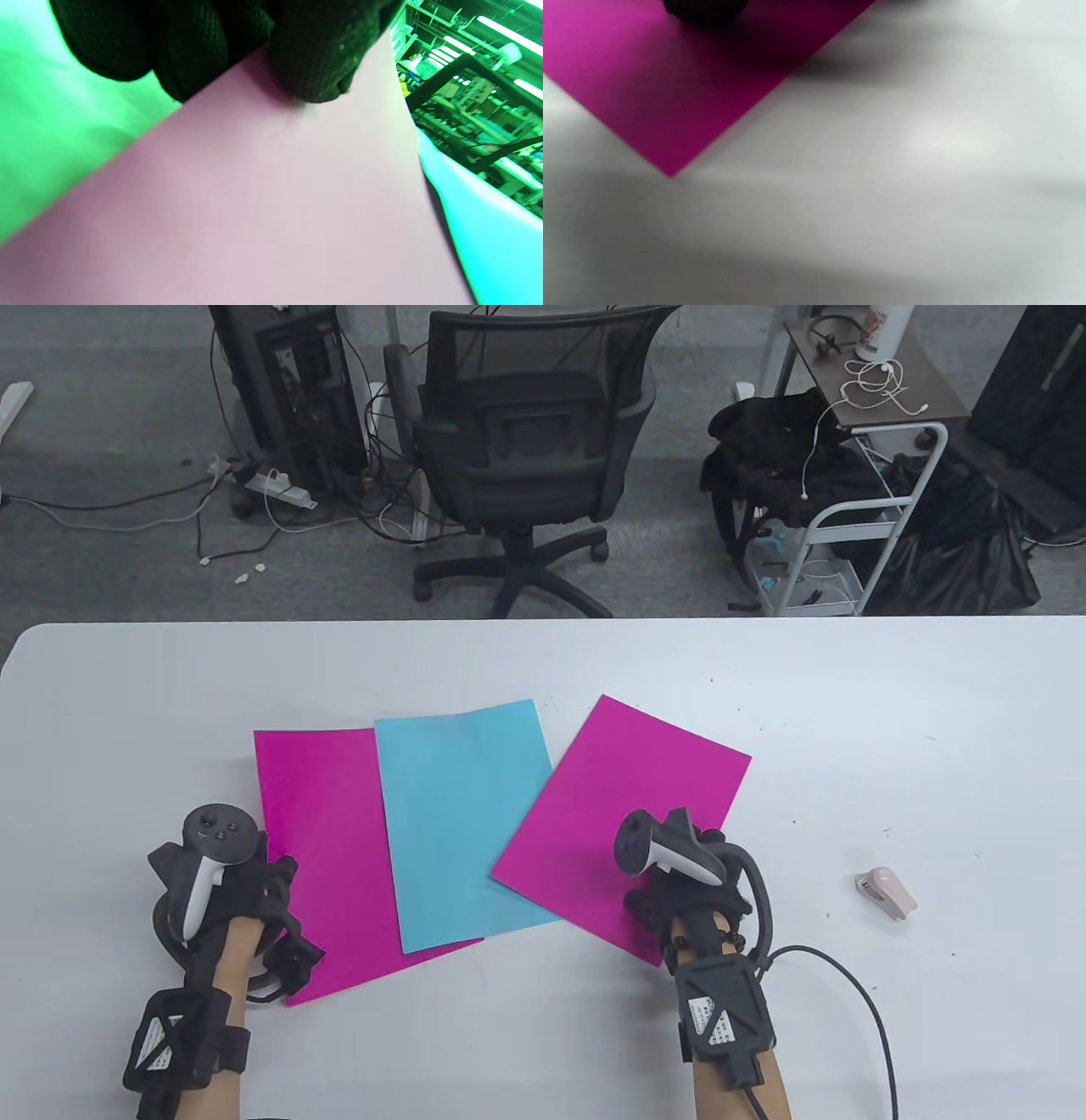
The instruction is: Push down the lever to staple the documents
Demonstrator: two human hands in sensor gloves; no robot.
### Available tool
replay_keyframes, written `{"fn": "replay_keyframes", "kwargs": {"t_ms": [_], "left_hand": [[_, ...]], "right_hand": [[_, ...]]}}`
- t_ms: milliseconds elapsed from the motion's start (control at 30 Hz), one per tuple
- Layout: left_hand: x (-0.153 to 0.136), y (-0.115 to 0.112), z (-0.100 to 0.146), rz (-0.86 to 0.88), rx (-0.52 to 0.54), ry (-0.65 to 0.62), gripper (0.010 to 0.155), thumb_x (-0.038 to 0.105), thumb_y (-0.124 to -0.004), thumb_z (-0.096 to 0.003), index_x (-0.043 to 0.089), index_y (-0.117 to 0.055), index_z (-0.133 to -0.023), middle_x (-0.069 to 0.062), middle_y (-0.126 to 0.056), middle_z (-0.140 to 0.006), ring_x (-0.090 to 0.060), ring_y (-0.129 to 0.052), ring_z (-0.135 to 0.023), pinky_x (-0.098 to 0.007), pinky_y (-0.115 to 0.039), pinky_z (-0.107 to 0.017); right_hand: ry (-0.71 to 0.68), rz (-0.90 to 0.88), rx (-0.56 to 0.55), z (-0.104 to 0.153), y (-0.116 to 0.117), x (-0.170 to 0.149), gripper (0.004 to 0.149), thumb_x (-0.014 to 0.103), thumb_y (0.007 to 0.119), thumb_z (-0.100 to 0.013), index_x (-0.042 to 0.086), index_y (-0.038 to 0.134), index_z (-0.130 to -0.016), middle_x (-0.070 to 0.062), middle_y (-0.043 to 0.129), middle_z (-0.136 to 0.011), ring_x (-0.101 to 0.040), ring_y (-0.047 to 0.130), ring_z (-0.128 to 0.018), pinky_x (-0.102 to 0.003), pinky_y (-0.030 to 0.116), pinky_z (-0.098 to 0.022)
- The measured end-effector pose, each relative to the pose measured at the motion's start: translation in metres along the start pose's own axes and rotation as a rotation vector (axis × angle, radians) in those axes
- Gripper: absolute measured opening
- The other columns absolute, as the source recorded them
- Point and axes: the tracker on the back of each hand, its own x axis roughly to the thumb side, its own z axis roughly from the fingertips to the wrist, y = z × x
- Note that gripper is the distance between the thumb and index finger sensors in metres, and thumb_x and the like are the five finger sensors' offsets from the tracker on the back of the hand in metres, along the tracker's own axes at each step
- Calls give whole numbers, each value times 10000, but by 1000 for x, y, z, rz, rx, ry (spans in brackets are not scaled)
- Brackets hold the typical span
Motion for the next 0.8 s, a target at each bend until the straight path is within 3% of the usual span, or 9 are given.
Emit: {"fn": "replay_keyframes", "kwargs": {"t_ms": [300,800], "left_hand": [[19,-12,12,85,-112,-120,526,288,-833,-548,99,-729,-1028,-138,-939,-907,-349,-988,-737,-605,-821,-555],[37,-41,25,169,-305,-259,634,301,-833,-548,23,-626,-1078,-132,-971,-889,-311,-1031,-696,-572,-857,-528]], "right_hand": [[-86,60,-10,7,6,39,821,410,549,-543,8,86,-1087,-378,64,-1078,-657,144,-980,-767,262,-675],[-219,73,-59,11,13,69,800,405,543,-544,25,100,-1091,-365,66,-1080,-657,141,-976,-766,262,-675]]}}
